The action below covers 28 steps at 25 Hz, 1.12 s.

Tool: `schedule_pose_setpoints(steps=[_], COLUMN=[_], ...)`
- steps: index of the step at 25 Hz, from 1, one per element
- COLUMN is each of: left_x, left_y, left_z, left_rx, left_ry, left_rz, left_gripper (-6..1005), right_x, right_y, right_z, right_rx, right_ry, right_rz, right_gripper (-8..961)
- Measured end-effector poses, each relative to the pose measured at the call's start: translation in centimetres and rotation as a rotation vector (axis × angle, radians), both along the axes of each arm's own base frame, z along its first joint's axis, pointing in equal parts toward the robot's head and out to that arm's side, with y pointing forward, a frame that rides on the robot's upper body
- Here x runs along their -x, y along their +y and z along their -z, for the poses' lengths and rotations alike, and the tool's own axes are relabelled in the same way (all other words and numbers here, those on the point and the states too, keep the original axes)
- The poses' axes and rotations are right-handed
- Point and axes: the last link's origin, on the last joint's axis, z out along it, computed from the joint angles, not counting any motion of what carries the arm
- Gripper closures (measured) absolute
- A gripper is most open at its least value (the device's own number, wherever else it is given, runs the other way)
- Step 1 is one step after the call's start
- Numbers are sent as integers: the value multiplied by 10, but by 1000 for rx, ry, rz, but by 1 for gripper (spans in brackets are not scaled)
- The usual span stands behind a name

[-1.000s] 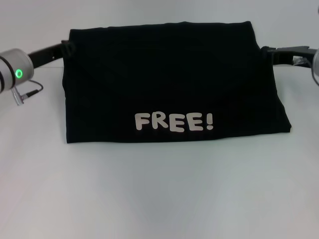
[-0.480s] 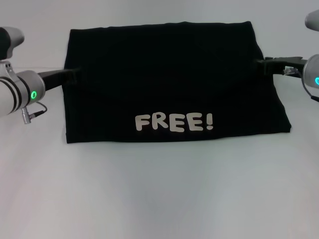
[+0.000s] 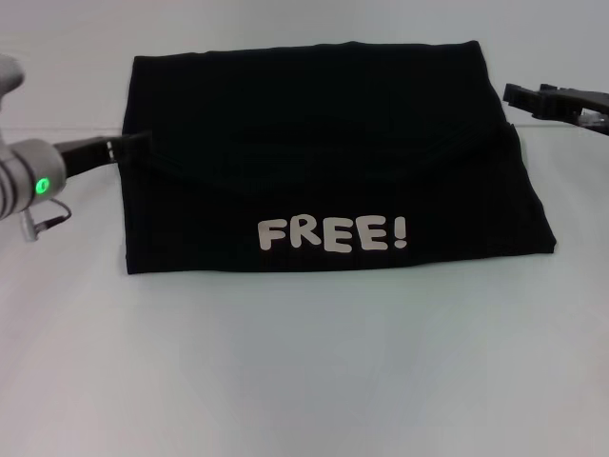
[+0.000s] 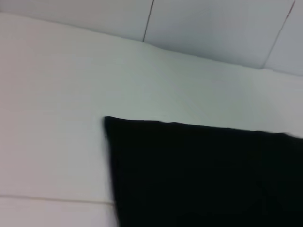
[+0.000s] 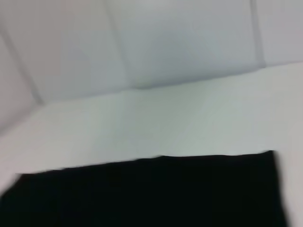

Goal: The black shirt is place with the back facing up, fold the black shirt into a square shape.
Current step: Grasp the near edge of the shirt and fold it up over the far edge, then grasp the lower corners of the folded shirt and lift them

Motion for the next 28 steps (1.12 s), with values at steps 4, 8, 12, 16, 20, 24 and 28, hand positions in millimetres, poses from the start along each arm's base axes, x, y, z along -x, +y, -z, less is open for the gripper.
schedule_pose_setpoints(steps=[4, 8, 12, 16, 20, 24, 28], left_x=[4, 9, 24, 35, 40, 40, 36], left_y=[-27, -61, -90, -101, -102, -96, -93], left_z=[-11, -23, -27, -26, -17, 0, 11], left_rx=[87, 177, 197, 189, 206, 239, 268], left_ry=[-150, -258, -276, -252, -214, -158, -125], left_rz=[59, 116, 111, 93, 73, 51, 49], left_gripper=[225, 147, 117, 119, 121, 122, 123], right_x=[-10, -22, -31, -41, -47, -47, -45], right_y=[-24, -53, -75, -85, -86, -86, -84], right_z=[-10, -17, -18, -19, -19, -19, -19], right_rx=[63, 138, 186, 189, 185, 185, 186], right_ry=[125, 213, 262, 284, 283, 282, 281], right_rz=[-61, -99, -121, -88, -57, -54, -62], right_gripper=[375, 352, 358, 357, 357, 357, 358])
